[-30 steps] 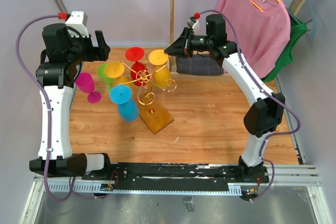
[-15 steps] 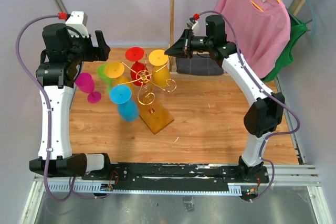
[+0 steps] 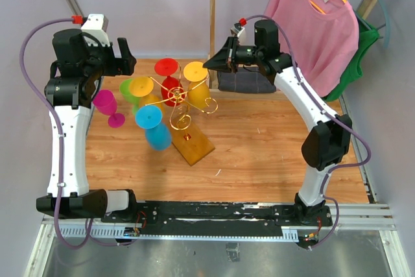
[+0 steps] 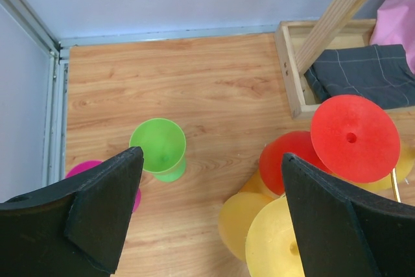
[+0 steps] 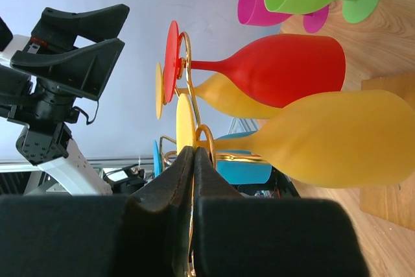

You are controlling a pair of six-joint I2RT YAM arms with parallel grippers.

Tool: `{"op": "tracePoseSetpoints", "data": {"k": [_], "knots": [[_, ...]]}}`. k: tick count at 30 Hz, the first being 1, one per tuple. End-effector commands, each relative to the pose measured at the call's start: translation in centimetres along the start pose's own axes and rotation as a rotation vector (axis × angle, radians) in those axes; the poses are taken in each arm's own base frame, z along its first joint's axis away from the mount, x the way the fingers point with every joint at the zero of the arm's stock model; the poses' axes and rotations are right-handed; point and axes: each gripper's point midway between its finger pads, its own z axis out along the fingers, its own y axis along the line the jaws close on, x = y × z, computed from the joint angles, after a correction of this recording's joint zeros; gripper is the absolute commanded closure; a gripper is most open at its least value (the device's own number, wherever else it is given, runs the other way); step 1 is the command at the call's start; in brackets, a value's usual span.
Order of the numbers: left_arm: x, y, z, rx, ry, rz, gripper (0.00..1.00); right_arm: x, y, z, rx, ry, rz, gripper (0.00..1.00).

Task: Take the wine glass off the wine glass rack
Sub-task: Pick up the wine glass from the wine rack.

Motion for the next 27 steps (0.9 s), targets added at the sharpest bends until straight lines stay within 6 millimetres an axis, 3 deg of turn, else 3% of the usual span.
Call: {"op": "tracePoseSetpoints", "data": {"k": [1, 14, 27], "knots": [[-0.7, -0.1, -0.1, 0.004, -0.019, 0.018, 0.08, 1.2, 2.7, -1.1, -0.051, 0.013, -0.042, 0.99], [-0.8, -0.2, 0.1, 0.009, -0.019, 0.012, 0.08, 1.6, 3.1, -2.5, -0.054, -0.006, -0.045, 0.99], [-1.0, -0.3, -0.3, 0.009, -0.026, 0.013, 0.08, 0.5, 3.9, -2.9, -0.086, -0.055, -0.035, 0.99]]}}
